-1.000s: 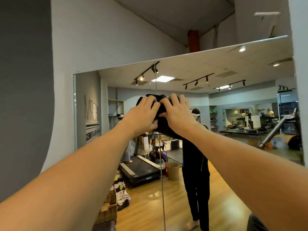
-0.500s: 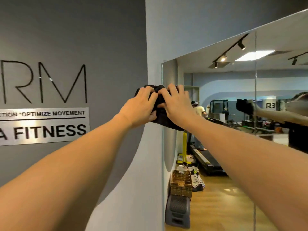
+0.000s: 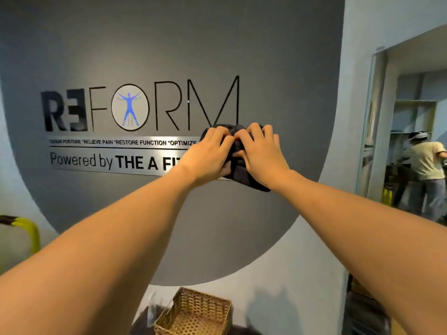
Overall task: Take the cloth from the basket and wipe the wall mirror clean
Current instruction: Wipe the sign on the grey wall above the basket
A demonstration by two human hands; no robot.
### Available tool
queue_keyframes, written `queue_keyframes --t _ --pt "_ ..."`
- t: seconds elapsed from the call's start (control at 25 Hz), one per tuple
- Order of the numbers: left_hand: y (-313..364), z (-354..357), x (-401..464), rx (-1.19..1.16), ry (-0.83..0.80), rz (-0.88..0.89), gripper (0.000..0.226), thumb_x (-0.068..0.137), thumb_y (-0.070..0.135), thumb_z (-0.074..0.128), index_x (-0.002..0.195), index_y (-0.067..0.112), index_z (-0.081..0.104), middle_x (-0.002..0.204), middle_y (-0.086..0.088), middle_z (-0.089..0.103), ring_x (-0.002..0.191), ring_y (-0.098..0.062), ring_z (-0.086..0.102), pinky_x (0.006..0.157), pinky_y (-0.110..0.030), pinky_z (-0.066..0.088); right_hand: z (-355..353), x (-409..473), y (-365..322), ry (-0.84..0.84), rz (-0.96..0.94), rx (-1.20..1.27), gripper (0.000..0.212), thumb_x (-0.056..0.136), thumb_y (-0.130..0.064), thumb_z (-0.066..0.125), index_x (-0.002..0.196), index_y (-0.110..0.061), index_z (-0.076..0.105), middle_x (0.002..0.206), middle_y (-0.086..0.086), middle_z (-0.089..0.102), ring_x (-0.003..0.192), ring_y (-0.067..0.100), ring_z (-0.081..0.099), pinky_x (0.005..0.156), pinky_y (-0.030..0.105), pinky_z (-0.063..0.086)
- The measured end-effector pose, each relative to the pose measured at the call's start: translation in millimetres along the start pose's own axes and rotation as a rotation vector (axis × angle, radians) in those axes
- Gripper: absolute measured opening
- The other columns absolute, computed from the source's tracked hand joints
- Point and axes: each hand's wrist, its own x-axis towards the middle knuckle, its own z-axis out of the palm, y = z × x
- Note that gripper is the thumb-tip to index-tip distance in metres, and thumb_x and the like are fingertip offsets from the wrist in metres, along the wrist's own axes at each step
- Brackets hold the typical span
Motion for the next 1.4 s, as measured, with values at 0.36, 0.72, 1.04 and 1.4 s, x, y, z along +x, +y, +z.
queue_keyframes --t 0.36,0.72,1.04,1.4 --pt "-143.9 80.2 -53.6 -0.032 0.004 0.047 0.047 0.09 0.026 0.067 0.125 -0.001 0.054 0.13 -0.021 0.051 0.116 -0.039 0.051 0.069 -0.043 0.059 133.2 65.1 -89.7 0.0 0.055 0.059 0.034 0.106 -0.024 0.055 0.138 -0.014 0.051 0.138 0.015 0.046 0.117 0.04 0.041 0.093 0.048 0.037" --pt "-219.0 260.9 -84.7 -0.122 -0.072 0.053 0.047 0.094 0.029 0.067 0.127 -0.002 0.054 0.13 -0.023 0.05 0.114 -0.04 0.051 0.061 -0.045 0.055 323.4 74.9 -90.0 -0.115 0.11 0.058 0.034 0.104 -0.024 0.055 0.137 -0.014 0.051 0.137 0.016 0.047 0.117 0.042 0.042 0.092 0.051 0.037" --pt "-274.8 446.6 -92.3 -0.26 -0.201 -0.028 0.049 0.096 0.03 0.062 0.133 0.001 0.049 0.137 -0.022 0.045 0.12 -0.04 0.047 0.065 -0.05 0.059 511.9 89.8 -59.4 -0.222 0.129 0.083 0.032 0.103 -0.024 0.059 0.133 -0.013 0.054 0.134 0.016 0.049 0.115 0.042 0.043 0.089 0.05 0.041" --pt "-293.9 719.2 -190.7 -0.457 -0.369 -0.006 0.046 0.091 0.025 0.06 0.128 -0.003 0.053 0.131 -0.023 0.051 0.114 -0.043 0.052 0.054 -0.039 0.049 771.8 3.6 -62.0 -0.456 0.295 0.13 0.029 0.105 -0.03 0.058 0.13 -0.016 0.056 0.133 0.011 0.05 0.115 0.037 0.043 0.092 0.048 0.041"
